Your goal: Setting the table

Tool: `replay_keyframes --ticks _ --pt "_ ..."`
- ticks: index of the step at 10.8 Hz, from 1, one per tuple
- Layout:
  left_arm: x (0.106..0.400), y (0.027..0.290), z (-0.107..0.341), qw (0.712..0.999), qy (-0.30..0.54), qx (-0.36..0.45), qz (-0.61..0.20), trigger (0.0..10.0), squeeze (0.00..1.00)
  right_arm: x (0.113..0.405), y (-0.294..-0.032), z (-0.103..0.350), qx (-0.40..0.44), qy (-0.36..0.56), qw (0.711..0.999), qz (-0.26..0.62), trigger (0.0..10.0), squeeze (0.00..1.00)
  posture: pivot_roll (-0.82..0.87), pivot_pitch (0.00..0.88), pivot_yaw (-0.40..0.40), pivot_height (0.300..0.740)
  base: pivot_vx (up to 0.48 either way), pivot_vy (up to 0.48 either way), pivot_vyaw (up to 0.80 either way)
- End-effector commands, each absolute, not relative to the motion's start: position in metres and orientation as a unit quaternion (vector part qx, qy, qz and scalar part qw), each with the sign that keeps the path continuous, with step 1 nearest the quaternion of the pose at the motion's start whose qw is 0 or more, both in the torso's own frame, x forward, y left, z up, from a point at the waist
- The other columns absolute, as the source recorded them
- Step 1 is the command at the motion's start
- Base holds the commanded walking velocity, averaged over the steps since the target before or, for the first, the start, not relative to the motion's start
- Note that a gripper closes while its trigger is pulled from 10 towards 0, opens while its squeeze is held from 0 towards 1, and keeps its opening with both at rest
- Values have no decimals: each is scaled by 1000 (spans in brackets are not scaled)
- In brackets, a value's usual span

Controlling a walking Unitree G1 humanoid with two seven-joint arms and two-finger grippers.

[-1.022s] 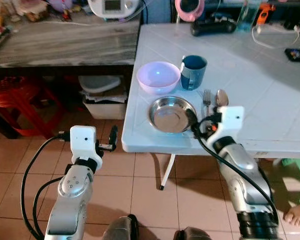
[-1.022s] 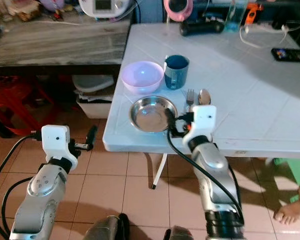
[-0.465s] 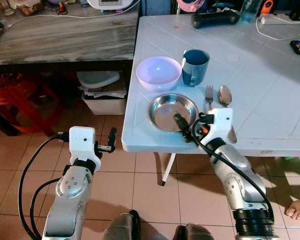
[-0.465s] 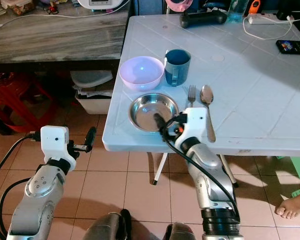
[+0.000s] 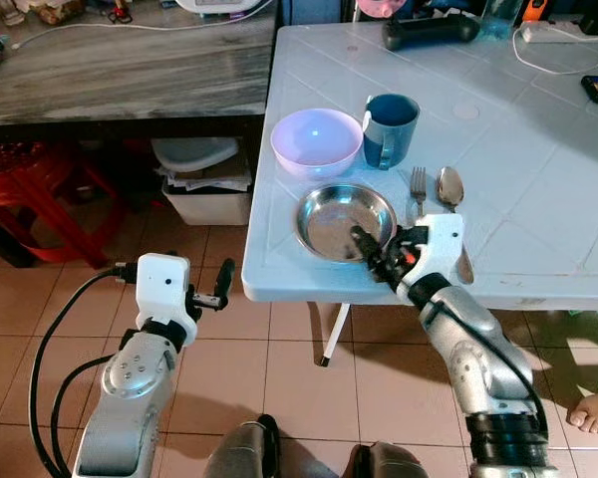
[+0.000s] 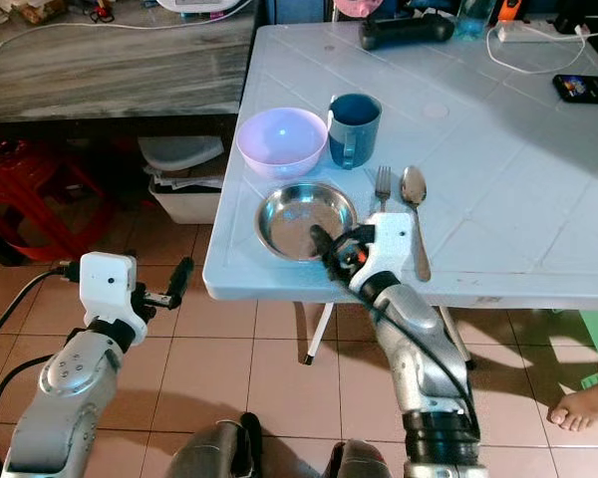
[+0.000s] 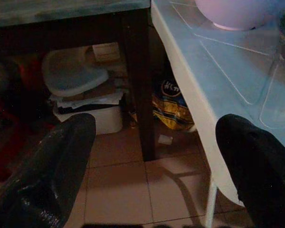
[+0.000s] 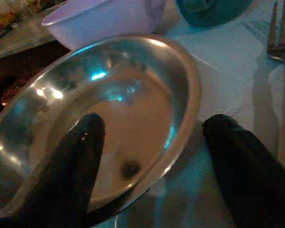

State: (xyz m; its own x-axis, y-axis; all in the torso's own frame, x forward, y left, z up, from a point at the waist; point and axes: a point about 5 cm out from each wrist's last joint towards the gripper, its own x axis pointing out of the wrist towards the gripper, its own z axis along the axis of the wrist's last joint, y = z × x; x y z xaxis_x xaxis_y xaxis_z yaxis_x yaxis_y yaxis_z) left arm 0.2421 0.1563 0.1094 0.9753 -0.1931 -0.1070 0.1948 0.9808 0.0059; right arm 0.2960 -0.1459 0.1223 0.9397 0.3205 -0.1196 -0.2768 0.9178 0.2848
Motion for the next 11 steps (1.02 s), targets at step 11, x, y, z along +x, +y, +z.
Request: replay_keyframes --ticks 11 --pt "234 156 114 987 48 13 -150 10000 0 301 -166 98 192 178 963 62 0 0 23 162 86 740 0 0 0"
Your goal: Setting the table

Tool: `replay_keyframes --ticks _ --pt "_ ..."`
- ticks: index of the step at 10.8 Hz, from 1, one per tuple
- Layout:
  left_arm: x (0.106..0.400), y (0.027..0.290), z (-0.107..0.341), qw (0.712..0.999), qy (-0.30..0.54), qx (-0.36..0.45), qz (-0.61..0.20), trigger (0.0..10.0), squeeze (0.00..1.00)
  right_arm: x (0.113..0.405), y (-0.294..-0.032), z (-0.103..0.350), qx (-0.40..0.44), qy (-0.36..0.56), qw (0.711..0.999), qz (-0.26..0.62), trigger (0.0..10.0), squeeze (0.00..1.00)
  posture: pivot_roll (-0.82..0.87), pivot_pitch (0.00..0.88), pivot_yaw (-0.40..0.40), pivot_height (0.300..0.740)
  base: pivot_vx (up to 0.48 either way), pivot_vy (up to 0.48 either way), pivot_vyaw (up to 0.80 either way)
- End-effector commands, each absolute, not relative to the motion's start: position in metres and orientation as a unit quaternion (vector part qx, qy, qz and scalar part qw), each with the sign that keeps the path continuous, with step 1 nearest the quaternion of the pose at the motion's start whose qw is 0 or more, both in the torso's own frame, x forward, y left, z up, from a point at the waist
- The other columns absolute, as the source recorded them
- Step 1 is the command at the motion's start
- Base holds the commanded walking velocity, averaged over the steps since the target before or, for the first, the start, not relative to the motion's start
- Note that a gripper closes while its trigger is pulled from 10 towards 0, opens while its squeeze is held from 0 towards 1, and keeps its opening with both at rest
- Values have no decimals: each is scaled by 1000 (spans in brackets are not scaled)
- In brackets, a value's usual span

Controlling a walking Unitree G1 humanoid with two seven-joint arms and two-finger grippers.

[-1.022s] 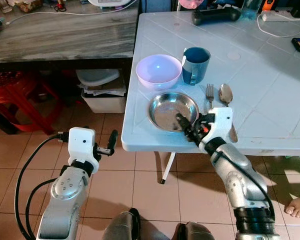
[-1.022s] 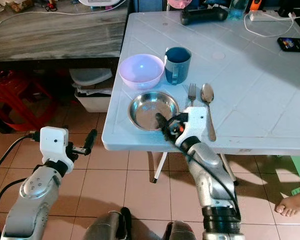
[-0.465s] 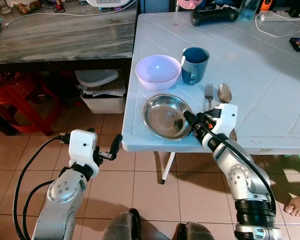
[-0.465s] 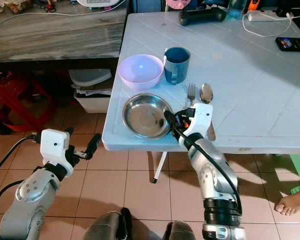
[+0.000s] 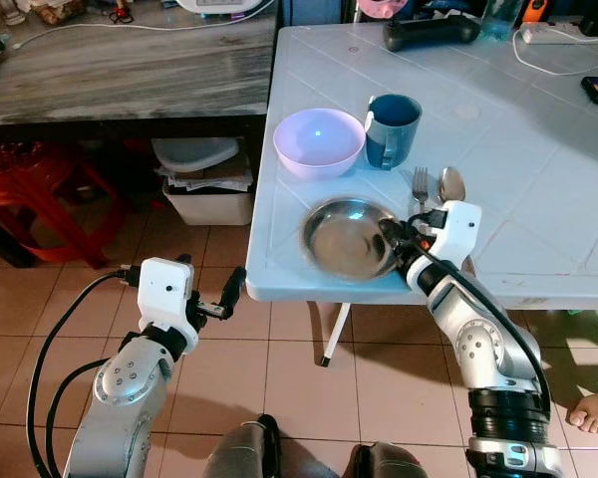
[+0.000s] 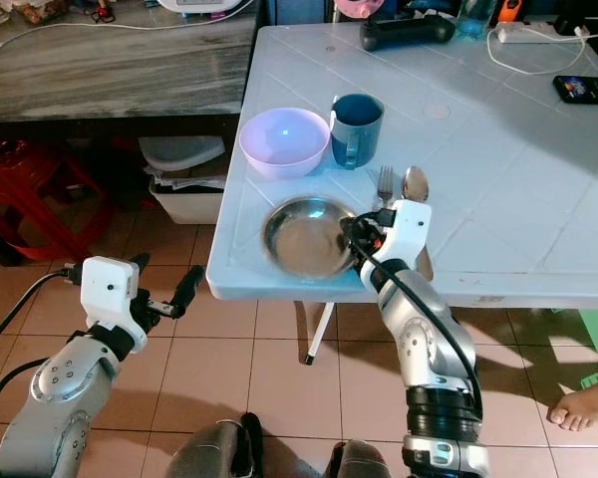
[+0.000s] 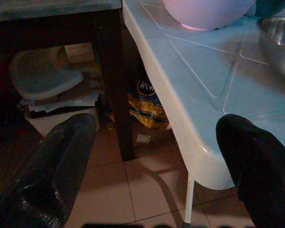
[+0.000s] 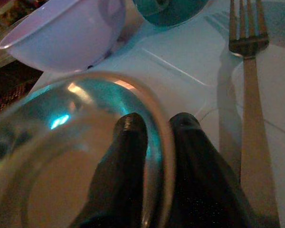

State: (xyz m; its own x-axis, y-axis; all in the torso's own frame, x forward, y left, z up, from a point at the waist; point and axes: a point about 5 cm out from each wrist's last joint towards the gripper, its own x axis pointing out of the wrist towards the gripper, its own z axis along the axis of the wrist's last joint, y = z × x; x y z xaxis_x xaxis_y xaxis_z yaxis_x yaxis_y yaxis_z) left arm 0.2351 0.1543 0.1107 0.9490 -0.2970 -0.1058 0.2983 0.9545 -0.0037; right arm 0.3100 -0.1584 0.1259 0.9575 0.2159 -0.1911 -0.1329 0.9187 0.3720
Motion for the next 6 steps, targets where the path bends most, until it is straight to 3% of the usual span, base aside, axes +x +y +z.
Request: replay_keyframes --ticks 1,4,6 --pt "234 156 114 987 46 12 -152 10000 0 301 -168 97 197 182 962 48 0 0 18 161 84 740 0 0 0" --pt "235 154 112 988 45 -1 -148 10000 0 294 -165 105 219 157 962 49 0 0 8 139 72 740 0 0 0" --pt "232 141 113 981 36 -36 -189 10000 0 287 -162 112 221 132 964 58 0 0 0 113 57 740 0 0 0"
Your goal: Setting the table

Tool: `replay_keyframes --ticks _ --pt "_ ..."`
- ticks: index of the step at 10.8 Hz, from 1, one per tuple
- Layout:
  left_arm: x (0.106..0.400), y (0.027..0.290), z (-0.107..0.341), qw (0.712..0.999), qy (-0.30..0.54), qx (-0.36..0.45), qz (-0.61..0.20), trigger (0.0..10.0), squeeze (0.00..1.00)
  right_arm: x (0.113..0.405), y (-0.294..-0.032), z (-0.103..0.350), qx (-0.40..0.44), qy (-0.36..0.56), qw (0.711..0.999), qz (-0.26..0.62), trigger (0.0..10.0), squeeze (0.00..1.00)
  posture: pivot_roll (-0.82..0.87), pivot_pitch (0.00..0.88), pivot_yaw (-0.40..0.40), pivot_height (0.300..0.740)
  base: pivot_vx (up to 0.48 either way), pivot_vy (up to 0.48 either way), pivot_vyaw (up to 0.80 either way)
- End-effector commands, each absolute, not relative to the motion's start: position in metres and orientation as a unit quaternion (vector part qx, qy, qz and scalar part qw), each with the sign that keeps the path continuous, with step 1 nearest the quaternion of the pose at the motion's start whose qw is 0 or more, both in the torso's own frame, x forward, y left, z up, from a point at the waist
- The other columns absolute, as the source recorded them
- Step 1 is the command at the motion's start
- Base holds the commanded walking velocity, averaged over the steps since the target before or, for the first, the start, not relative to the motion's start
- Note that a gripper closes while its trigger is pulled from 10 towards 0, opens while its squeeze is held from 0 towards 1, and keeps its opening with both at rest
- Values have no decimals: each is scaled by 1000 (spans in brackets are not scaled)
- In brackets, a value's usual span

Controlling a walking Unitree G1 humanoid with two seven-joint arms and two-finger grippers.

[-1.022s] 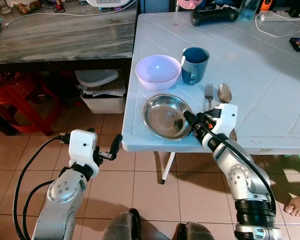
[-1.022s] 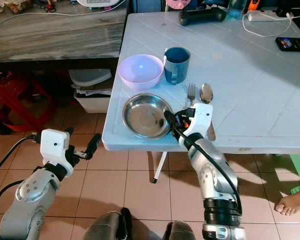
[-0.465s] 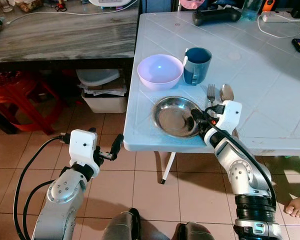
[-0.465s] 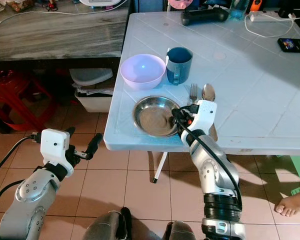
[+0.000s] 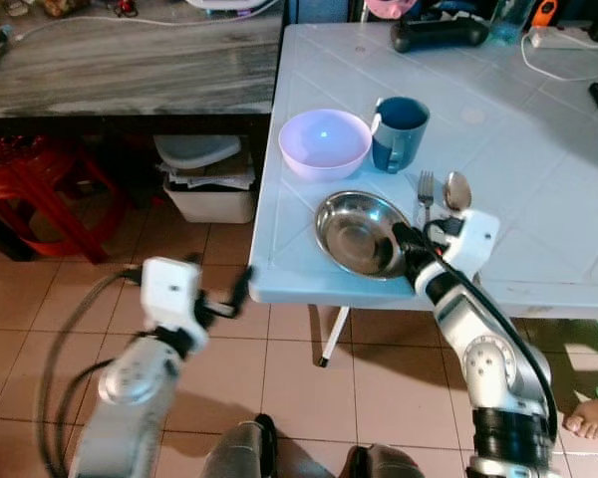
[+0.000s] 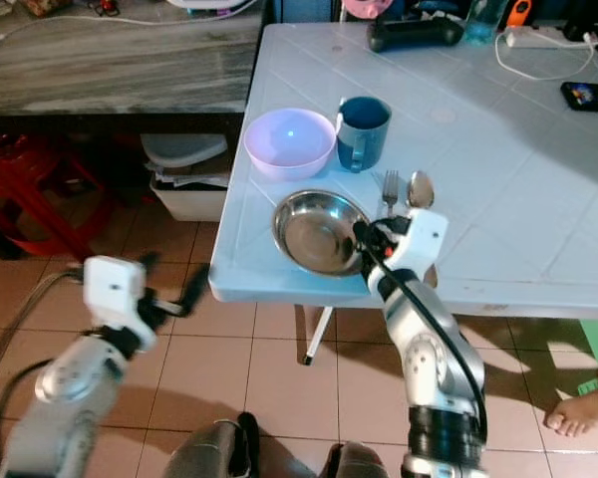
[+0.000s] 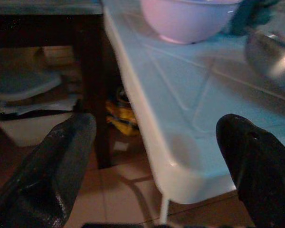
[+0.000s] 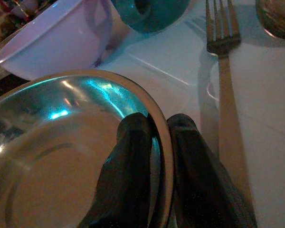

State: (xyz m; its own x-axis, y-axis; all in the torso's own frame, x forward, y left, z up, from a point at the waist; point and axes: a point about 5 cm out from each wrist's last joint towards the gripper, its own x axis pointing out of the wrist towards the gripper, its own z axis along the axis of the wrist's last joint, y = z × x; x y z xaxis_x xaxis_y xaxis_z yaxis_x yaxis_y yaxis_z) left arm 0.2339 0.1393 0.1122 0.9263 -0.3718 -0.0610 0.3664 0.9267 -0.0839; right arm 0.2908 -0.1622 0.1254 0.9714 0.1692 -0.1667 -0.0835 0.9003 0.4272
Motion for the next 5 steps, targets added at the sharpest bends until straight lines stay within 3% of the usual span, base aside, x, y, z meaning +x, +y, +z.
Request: replay_keyframes --ticks 1,5 --pt "234 143 111 982 38 -29 -184 10000 0 284 -160 114 215 124 967 63 0 0 -4 103 56 740 0 0 0" --pt "248 160 98 995 41 -23 -90 10000 0 273 -150 131 175 48 981 72 0 0 -22 56 39 740 0 480 0"
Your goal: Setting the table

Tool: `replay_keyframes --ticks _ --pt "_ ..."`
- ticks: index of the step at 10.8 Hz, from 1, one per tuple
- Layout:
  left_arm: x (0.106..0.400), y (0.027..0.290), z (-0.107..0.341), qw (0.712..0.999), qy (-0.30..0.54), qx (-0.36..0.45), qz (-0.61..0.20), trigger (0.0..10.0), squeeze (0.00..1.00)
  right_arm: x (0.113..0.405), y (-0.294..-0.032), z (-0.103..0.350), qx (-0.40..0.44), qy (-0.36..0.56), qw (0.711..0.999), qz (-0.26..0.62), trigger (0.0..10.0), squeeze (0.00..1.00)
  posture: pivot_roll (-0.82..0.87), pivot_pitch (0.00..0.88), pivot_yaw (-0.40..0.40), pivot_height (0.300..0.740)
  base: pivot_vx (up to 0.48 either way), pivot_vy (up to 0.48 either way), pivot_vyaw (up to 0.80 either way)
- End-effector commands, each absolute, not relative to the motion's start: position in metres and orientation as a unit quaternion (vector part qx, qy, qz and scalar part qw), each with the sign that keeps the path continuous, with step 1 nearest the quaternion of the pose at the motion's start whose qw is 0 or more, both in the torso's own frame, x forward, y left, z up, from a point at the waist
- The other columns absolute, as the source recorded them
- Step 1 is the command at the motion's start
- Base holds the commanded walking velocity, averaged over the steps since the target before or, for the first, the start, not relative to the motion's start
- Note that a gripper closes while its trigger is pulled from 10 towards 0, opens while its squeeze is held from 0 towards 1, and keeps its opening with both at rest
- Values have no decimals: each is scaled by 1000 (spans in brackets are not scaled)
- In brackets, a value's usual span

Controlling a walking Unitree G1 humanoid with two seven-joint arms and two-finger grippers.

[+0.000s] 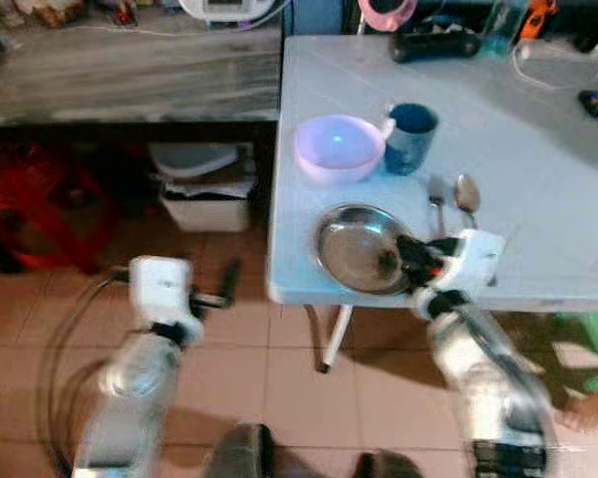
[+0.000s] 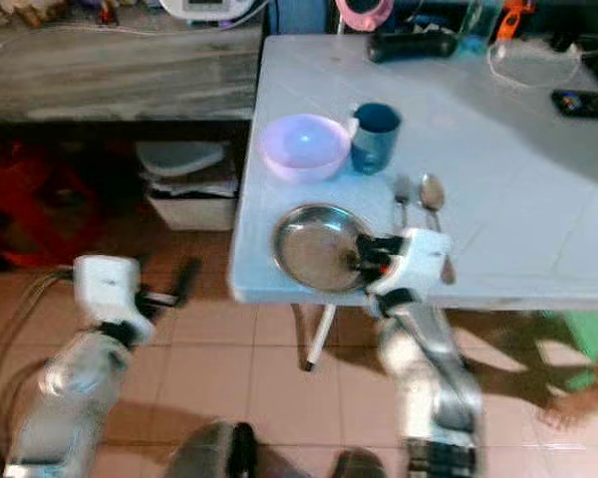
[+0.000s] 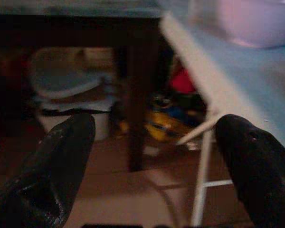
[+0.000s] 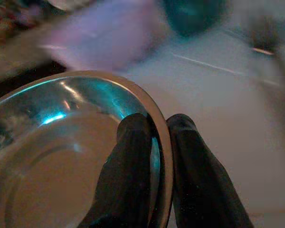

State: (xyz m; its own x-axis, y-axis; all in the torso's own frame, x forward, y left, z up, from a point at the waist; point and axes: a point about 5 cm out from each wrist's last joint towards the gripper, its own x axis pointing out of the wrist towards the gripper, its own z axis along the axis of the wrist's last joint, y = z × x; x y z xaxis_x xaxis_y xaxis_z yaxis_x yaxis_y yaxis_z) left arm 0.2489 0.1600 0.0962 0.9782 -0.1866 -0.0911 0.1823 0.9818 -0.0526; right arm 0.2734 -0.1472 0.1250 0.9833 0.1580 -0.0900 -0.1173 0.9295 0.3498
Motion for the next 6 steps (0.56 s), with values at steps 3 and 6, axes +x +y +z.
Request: replay_keyframes --ticks 3,6 --pt "257 140 94 992 31 -8 -122 10000 0 270 -146 128 132 31 989 62 0 0 -25 10 29 740 0 480 0" --pt "268 142 97 994 11 -1 -111 10000 0 274 -150 133 101 7 993 55 10000 0 -30 0 36 740 0 475 0"
